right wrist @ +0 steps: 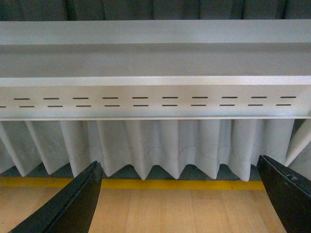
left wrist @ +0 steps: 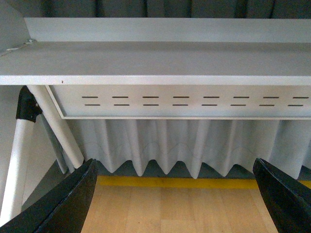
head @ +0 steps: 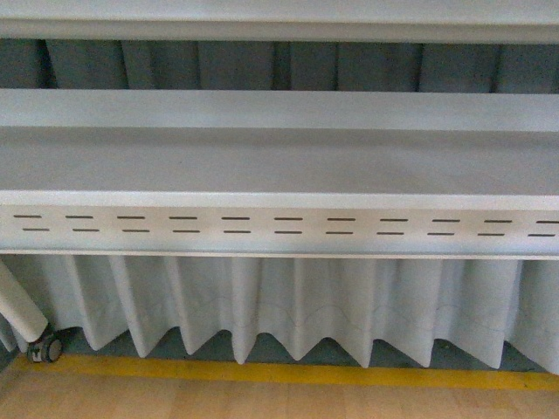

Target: Wind up and store yellow beetle toy

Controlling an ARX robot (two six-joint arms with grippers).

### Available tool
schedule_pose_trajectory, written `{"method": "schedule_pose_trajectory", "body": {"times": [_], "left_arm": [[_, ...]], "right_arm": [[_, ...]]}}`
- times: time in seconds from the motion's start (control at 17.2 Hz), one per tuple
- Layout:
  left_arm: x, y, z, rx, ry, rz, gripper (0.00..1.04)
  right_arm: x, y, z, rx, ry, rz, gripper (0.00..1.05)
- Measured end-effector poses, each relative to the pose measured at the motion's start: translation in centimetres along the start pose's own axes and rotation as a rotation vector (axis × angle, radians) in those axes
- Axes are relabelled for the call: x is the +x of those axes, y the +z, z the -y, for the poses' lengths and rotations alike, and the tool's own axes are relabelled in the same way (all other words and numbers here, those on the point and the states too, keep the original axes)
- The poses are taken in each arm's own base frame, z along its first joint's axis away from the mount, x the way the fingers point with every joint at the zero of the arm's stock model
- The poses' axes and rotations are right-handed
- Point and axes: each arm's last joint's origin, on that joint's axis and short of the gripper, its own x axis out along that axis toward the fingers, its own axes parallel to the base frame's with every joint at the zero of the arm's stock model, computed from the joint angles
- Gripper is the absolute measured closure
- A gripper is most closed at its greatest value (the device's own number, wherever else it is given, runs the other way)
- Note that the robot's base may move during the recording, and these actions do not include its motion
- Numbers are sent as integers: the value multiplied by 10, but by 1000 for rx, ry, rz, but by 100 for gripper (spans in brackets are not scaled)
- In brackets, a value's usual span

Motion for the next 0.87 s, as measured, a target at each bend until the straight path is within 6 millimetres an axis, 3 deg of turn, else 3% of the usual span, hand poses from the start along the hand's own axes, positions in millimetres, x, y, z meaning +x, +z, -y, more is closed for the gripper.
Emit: {"method": "schedule_pose_trajectory", "body": {"times": [0.87], "left_arm": [[0, 0, 0, 0, 0, 0, 7]], "right_arm": [[0, 0, 0, 0, 0, 0, 7]]}}
